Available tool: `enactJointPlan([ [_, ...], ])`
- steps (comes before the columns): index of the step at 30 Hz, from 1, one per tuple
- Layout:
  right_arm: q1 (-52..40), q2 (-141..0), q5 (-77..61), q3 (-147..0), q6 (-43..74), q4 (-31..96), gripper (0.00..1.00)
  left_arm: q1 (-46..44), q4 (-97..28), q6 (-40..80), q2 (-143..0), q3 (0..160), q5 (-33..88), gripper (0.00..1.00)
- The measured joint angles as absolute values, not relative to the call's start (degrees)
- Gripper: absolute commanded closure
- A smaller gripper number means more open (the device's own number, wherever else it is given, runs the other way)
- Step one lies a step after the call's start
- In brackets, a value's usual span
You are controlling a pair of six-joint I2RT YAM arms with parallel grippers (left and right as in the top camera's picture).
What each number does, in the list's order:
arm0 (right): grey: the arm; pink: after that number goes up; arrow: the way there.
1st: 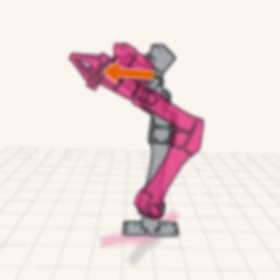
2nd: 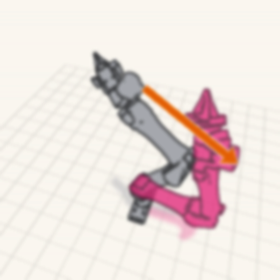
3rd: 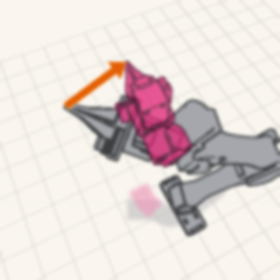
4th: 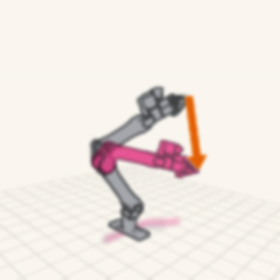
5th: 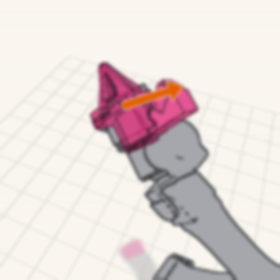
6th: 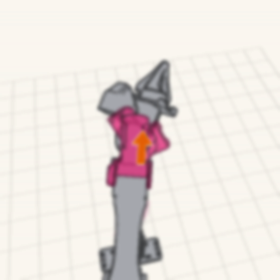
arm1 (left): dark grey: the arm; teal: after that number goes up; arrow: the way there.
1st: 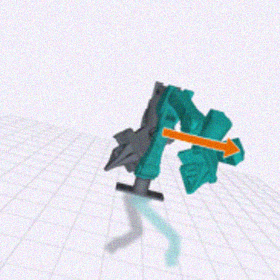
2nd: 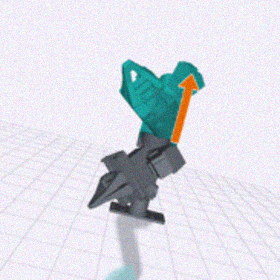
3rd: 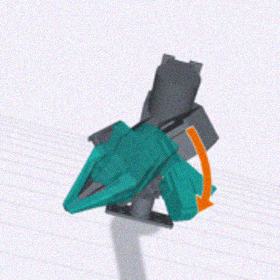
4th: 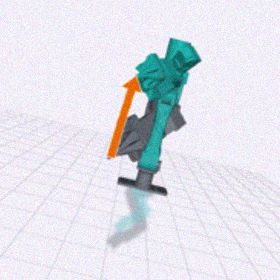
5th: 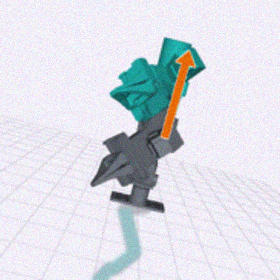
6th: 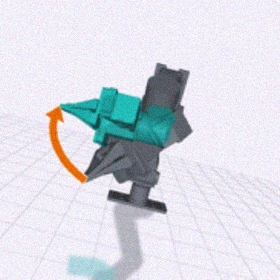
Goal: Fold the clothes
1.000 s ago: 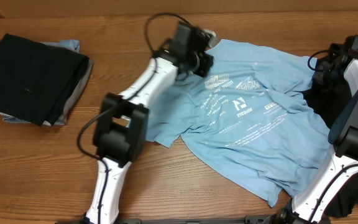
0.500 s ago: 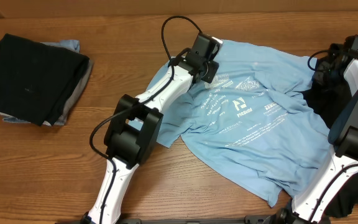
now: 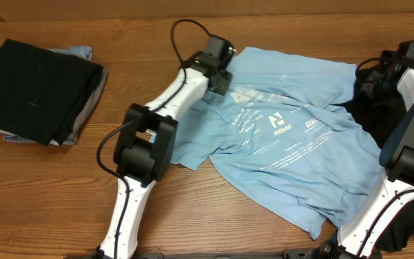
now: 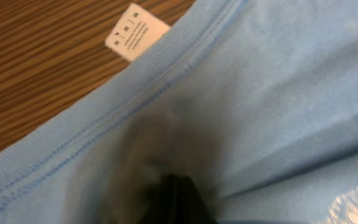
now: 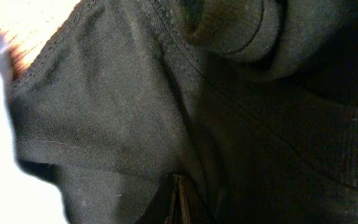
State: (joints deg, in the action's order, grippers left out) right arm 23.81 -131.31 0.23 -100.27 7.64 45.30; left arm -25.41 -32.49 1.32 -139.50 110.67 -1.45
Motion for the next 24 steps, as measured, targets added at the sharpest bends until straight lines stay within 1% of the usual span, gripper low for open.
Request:
enactJointPlan([
  [6, 23.94, -131.31, 1.39, -100.27, 7.64, 44.97, 0.96, -17.67, -39.03, 1.54, -138.65, 111.18, -1.54, 0.96],
  [8, 24.67, -131.31, 1.32, -100.27, 7.62, 44.73, 0.96, -15.22, -40.16, 1.63, -138.47, 111.18, -1.56, 0.94],
  [9, 25.32, -131.31, 1.28, -100.25, 7.66, 44.58, 0.96, -14.41, -40.45, 1.69, -138.43, 111.18, -1.56, 0.92],
  [11, 27.22, -131.31, 1.28, -100.20, 7.64, 44.29, 0.92, -12.86, -40.77, 1.80, -138.37, 111.18, -1.65, 0.80],
  [12, 28.60, -131.31, 1.30, -100.14, 7.62, 44.03, 0.90, -12.32, -40.80, 2.02, -138.34, 111.18, -1.89, 0.79],
  [13, 29.78, -131.31, 1.32, -100.12, 7.79, 43.83, 0.85, -12.10, -40.86, 1.76, -138.34, 111.18, -2.07, 0.78],
  [14, 31.92, -131.31, 1.37, -100.05, 7.46, 43.46, 0.82, -11.97, -40.88, 1.87, -138.32, 111.18, -2.33, 0.73],
  [15, 33.15, -131.31, 1.45, -100.05, 7.66, 43.31, 0.76, -11.97, -40.88, 1.91, -138.32, 111.18, -2.46, 0.70],
  [17, 36.67, -131.31, 0.75, -100.12, 7.40, 43.29, 0.63, -12.29, -41.23, 2.02, -138.23, 111.50, -3.11, 0.54],
  [18, 37.76, -131.31, -0.19, -100.40, 7.33, 43.68, 0.60, -12.40, -41.45, 1.80, -138.23, 111.66, -3.33, 0.44],
  [19, 38.89, -131.44, -1.39, -101.16, 7.46, 44.69, 0.59, -12.62, -42.48, 2.22, -138.23, 112.36, -3.92, 0.37],
  [20, 39.38, -131.74, -2.50, -102.19, 7.40, 45.98, 0.56, -12.80, -43.48, 2.11, -138.23, 112.99, -4.32, 0.33],
  [22, 39.53, -132.79, -4.34, -106.17, 7.42, 49.69, 0.51, -13.32, -45.78, 2.87, -138.12, 115.33, -5.04, 0.21],
  [24, 39.16, -133.53, -5.80, -111.00, 7.62, 52.97, 0.49, -14.00, -46.87, 3.57, -137.01, 117.80, -5.43, 0.06],
])
